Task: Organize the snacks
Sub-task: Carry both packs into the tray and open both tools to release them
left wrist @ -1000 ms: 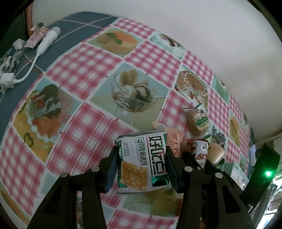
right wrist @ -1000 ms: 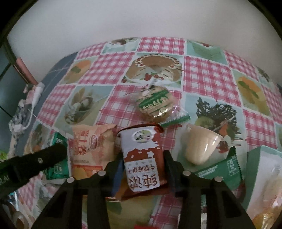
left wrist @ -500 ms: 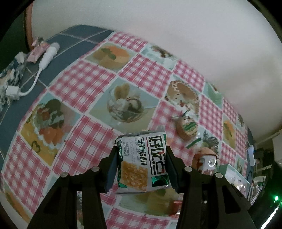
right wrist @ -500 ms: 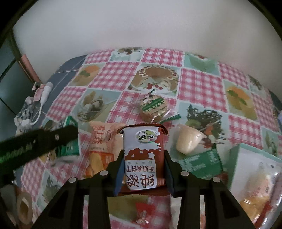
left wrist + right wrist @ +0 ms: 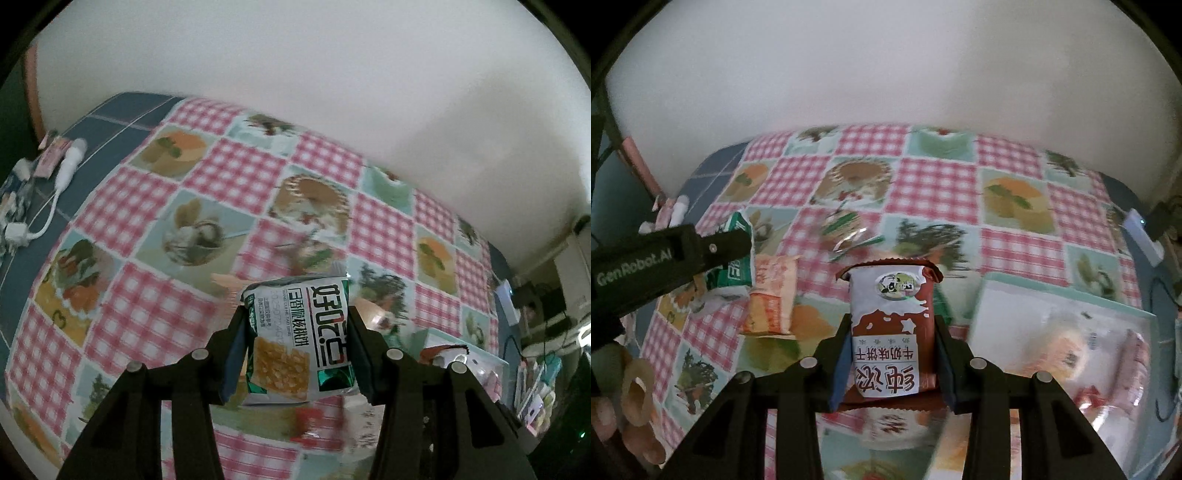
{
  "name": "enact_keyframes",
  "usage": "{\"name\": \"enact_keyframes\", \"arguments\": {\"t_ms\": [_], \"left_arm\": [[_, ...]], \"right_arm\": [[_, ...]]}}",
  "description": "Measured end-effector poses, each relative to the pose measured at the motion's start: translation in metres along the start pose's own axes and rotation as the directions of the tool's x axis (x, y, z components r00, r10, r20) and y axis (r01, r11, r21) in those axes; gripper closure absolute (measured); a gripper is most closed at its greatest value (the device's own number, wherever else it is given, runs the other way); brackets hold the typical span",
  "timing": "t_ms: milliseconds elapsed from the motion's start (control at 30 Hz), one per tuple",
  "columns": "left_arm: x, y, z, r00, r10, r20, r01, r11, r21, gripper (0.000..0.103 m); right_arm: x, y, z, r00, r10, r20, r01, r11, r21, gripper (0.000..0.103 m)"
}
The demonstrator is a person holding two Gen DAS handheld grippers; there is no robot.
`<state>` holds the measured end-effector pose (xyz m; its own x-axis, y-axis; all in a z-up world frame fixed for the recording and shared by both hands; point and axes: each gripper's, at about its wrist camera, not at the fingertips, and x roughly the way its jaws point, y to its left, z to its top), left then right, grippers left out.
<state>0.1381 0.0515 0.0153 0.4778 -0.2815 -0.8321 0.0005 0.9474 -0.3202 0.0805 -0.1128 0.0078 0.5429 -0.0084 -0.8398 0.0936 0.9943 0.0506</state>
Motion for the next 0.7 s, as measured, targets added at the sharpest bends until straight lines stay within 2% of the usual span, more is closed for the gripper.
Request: {"name": "enact_keyframes", "arguments": {"t_ms": [333, 533, 700], "left_arm": [[0.001, -0.082, -0.02, 0.999, -0.042, -0.009, 0.043, 0.988, 0.146, 0.051], [0.001, -0.127, -0.035, 0.998, -0.063, -0.019, 0.066, 0.97, 0.233, 0.051], [0.005, -0.161, -0.049, 0.996, -0.082, -0.042, 0.091, 0.947, 0.308, 0.051]], "right_arm": [[-0.028, -0.092, -0.003, 0.998, -0.047, 0.043, 0.038, 0.981, 0.192, 0.061], [-0.049, -0.155, -0.013, 0.994, -0.09, 0.066, 0.065, 0.947, 0.315, 0.061], [-0.061, -0.191, -0.027, 0.991, -0.118, 0.06, 0.086, 0.918, 0.387, 0.061]]}}
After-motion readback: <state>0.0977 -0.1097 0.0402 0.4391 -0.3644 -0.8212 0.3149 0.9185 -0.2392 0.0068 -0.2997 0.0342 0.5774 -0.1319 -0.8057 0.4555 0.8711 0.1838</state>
